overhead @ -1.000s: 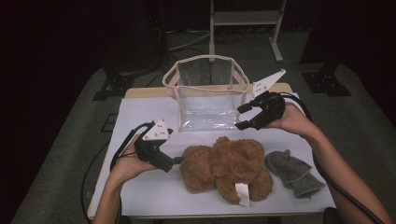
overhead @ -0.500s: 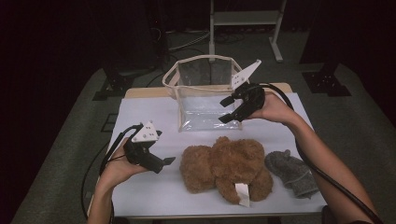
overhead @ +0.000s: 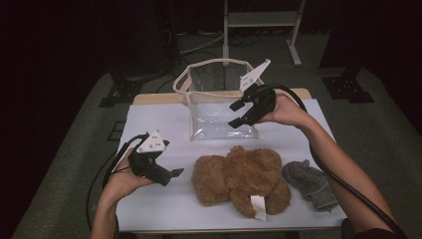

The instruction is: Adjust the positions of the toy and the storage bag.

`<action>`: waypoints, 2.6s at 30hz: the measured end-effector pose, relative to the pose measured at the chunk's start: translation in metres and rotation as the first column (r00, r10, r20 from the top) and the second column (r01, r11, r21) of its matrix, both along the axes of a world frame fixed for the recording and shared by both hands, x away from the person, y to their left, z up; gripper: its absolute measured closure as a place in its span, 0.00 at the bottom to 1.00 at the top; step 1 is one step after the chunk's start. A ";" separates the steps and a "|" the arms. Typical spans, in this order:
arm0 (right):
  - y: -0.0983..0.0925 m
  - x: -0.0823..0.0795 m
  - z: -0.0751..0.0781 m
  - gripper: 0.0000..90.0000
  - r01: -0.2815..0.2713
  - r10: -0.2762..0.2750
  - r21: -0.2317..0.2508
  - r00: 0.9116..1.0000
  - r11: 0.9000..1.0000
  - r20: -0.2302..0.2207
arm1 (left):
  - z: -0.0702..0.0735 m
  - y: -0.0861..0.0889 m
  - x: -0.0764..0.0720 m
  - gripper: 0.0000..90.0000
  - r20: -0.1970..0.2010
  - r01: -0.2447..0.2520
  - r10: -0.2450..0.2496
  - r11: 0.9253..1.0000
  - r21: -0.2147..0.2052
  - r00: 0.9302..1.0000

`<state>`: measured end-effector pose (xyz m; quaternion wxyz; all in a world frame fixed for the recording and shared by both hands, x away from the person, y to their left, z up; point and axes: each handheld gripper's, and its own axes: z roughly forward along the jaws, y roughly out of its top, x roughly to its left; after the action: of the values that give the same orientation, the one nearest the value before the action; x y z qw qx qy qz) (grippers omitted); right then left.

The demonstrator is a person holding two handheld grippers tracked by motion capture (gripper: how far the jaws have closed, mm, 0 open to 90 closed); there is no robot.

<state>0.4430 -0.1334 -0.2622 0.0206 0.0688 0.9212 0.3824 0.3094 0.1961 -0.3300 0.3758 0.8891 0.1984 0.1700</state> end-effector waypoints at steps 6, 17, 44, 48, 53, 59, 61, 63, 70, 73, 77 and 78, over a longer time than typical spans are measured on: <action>0.005 0.005 0.004 0.34 -0.011 0.011 -0.008 1.000 1.000 0.004 | -0.002 0.001 0.001 0.03 -0.009 0.004 -0.004 1.000 0.009 1.000; 0.018 0.018 0.015 0.35 -0.018 0.019 -0.047 1.000 0.999 0.022 | -0.006 0.005 0.002 0.03 -0.033 -0.012 0.012 1.000 0.007 0.999; 0.033 0.077 0.006 0.47 0.052 -0.048 -0.123 0.998 0.991 0.037 | -0.011 0.012 0.003 0.03 -0.057 -0.023 0.024 1.000 0.020 0.998; 0.032 0.080 0.001 0.63 0.060 -0.056 -0.130 0.998 0.990 0.036 | -0.011 0.014 0.002 0.03 -0.056 -0.026 0.027 1.000 0.016 0.998; 0.030 0.079 -0.006 0.92 0.045 -0.037 -0.159 0.998 0.986 0.053 | -0.011 0.014 0.001 0.03 -0.050 -0.034 0.035 0.999 0.020 0.998; 0.027 0.070 -0.008 0.96 0.023 -0.017 -0.155 0.999 0.988 0.040 | -0.010 0.013 0.001 0.03 -0.052 -0.033 0.034 0.999 0.019 0.998; 0.027 0.067 -0.009 0.96 0.015 -0.009 -0.150 0.999 0.989 0.041 | -0.011 0.013 0.001 0.03 -0.053 -0.032 0.033 0.999 0.022 0.998; 0.025 0.063 -0.009 0.96 0.015 -0.009 -0.148 0.999 0.989 0.038 | -0.011 0.013 0.001 0.03 -0.055 -0.034 0.035 0.999 0.019 0.998; 0.011 0.042 -0.008 0.96 0.011 -0.008 -0.148 1.000 0.989 0.020 | -0.009 0.013 0.000 0.03 -0.053 -0.030 0.031 0.999 0.024 0.998; 0.006 0.032 -0.008 0.96 0.005 -0.003 -0.143 1.000 0.990 0.013 | -0.009 0.012 0.000 0.03 -0.055 -0.028 0.029 0.999 0.022 0.998; 0.001 0.018 -0.009 0.96 -0.011 0.013 -0.138 1.000 0.990 0.014 | -0.010 0.010 0.000 0.03 -0.053 -0.025 0.026 0.999 0.022 0.998; 0.000 0.015 -0.009 0.96 -0.012 0.014 -0.136 1.000 0.991 0.012 | -0.009 0.010 0.000 0.03 -0.055 -0.023 0.024 0.999 0.024 0.998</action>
<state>0.4582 -0.1333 -0.2712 0.0288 0.0589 0.9453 0.3194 0.3098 0.2061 -0.3394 0.3576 0.8955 0.2170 0.1522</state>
